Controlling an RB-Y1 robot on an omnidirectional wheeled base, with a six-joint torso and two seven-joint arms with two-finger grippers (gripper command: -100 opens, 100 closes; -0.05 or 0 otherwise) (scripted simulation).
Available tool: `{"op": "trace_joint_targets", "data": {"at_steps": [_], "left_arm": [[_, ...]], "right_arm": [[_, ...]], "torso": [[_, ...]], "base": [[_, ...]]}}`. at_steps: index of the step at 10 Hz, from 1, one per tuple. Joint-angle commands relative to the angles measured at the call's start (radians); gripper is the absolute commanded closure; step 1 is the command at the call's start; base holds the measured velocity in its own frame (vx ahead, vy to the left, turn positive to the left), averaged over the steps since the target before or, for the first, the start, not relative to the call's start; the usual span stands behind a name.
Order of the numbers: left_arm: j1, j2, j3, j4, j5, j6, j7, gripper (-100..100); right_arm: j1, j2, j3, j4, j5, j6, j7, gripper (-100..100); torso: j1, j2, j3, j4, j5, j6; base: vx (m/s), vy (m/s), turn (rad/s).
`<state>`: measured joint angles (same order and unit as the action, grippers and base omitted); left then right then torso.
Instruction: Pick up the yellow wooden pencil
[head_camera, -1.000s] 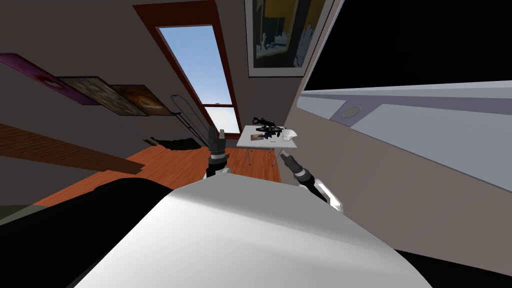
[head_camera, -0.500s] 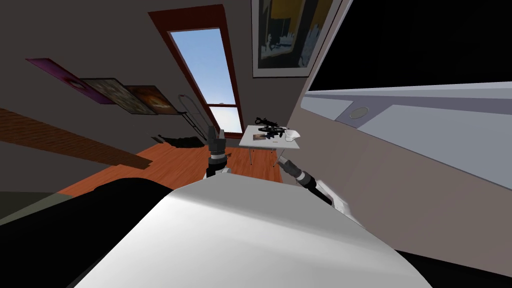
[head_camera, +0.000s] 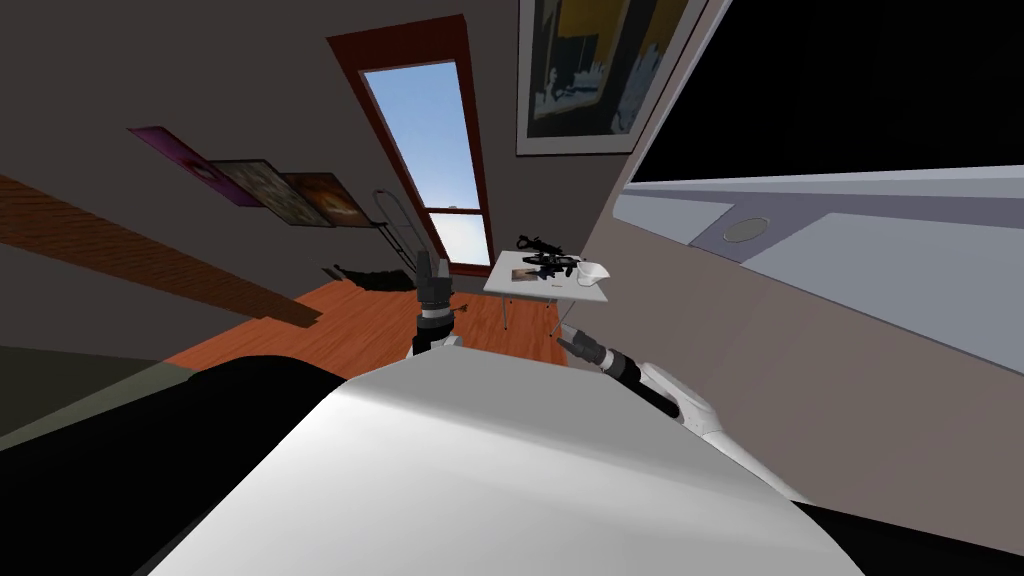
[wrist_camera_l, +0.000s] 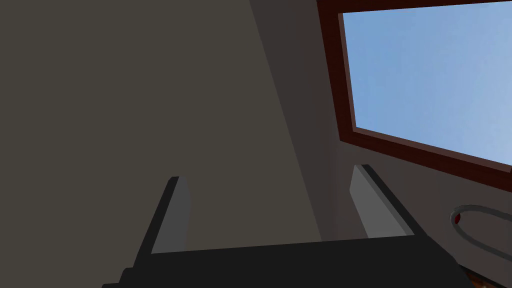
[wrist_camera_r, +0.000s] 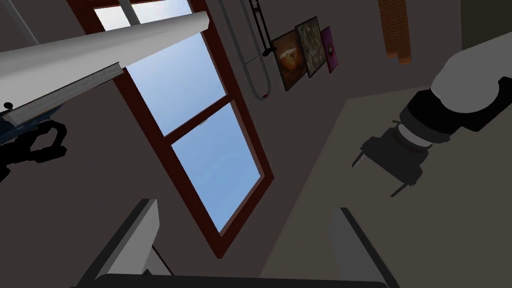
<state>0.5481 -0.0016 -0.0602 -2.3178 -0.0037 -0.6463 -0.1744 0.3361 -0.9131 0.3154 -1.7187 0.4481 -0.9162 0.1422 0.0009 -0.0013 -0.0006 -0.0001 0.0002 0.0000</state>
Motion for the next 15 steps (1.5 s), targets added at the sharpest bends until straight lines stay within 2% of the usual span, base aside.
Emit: {"op": "trace_joint_targets", "data": {"at_steps": [1,2,3,4,5,6,7,8,9,10,11,12,13,14,15], "left_arm": [[0.000,0.000,0.000,0.000,0.000,0.000,0.000,0],[0.000,0.000,0.000,0.000,0.000,0.000,0.000,0],[0.000,0.000,0.000,0.000,0.000,0.000,0.000,0],[0.000,0.000,0.000,0.000,0.000,0.000,0.000,0],[0.000,0.000,0.000,0.000,0.000,0.000,0.000,0],[0.000,0.000,0.000,0.000,0.000,0.000,0.000,0],[0.000,0.000,0.000,0.000,0.000,0.000,0.000,0],[0.000,0.000,0.000,0.000,0.000,0.000,0.000,0],[0.000,0.000,0.000,0.000,0.000,0.000,0.000,0],[0.000,0.000,0.000,0.000,0.000,0.000,0.000,0],[0.000,0.000,0.000,0.000,0.000,0.000,0.000,0],[0.000,0.000,0.000,0.000,0.000,0.000,0.000,0],[0.000,0.000,0.000,0.000,0.000,0.000,0.000,0],[0.000,0.000,0.000,0.000,0.000,0.000,0.000,0],[0.000,0.000,0.000,0.000,0.000,0.000,0.000,0]], "right_arm": [[-0.013,-0.050,0.026,0.050,0.030,-0.019,0.007,-100],[-0.013,-0.075,0.026,0.056,0.030,-0.019,0.007,-100],[-0.021,-0.106,0.052,0.096,0.059,-0.029,0.015,-100],[-0.021,-0.130,0.052,0.096,0.059,-0.029,0.015,-100],[-0.028,-0.163,0.077,0.136,0.087,-0.038,0.023,-100],[-0.028,-0.184,0.077,0.136,0.087,-0.038,0.023,-100],[-0.036,-0.219,0.103,0.173,0.114,-0.046,0.029,-100],[-0.036,-0.237,0.103,0.175,0.114,-0.046,0.029,-100],[-0.043,-0.266,0.127,0.213,0.141,-0.052,0.035,-100],[-0.043,-0.289,0.127,0.213,0.141,-0.052,0.035,-100],[-0.050,-0.321,0.151,0.249,0.167,-0.058,0.040,-100],[-0.050,-0.339,0.151,0.249,0.167,-0.058,0.040,-100],[-0.056,-0.379,0.174,0.284,0.191,-0.062,0.045,-100],[-0.056,-0.388,0.174,0.284,0.191,-0.062,0.045,-100],[-0.062,-0.422,0.196,0.317,0.215,-0.064,0.048,-100]], "torso": [[0.000,0.000,0.000,0.000,0.000,0.000],[0.000,0.000,0.000,0.000,0.000,0.000],[0.000,0.000,0.000,0.000,0.000,0.000],[0.001,-0.001,0.000,0.000,0.000,-0.001],[0.000,-0.001,-0.001,0.000,0.000,0.000],[0.001,-0.002,-0.001,0.000,0.000,-0.001],[0.001,-0.001,-0.001,0.000,0.000,0.000],[0.000,-0.002,-0.001,0.000,0.000,-0.001],[0.000,-0.001,-0.001,0.000,0.000,0.000],[0.001,-0.002,-0.001,0.000,0.000,-0.001],[0.001,-0.001,-0.001,0.000,0.000,0.000],[0.001,-0.002,-0.001,0.000,0.000,-0.001],[0.001,-0.002,-0.001,0.000,0.000,0.000],[0.001,-0.002,-0.001,0.000,0.000,-0.001],[0.001,-0.002,-0.001,0.000,0.000,0.000]], "base": [[0.023,0.021,0.248],[0.018,0.018,-0.011],[0.026,0.026,0.207],[0.026,0.016,0.104],[0.036,0.033,0.202],[0.034,0.020,0.096],[0.036,0.020,0.190],[0.035,0.017,0.111],[0.042,0.030,0.221],[0.033,0.021,0.113],[0.040,0.026,0.203],[0.040,0.016,0.123],[0.045,0.024,0.234],[0.042,0.014,0.122],[0.041,0.029,0.246]]}}
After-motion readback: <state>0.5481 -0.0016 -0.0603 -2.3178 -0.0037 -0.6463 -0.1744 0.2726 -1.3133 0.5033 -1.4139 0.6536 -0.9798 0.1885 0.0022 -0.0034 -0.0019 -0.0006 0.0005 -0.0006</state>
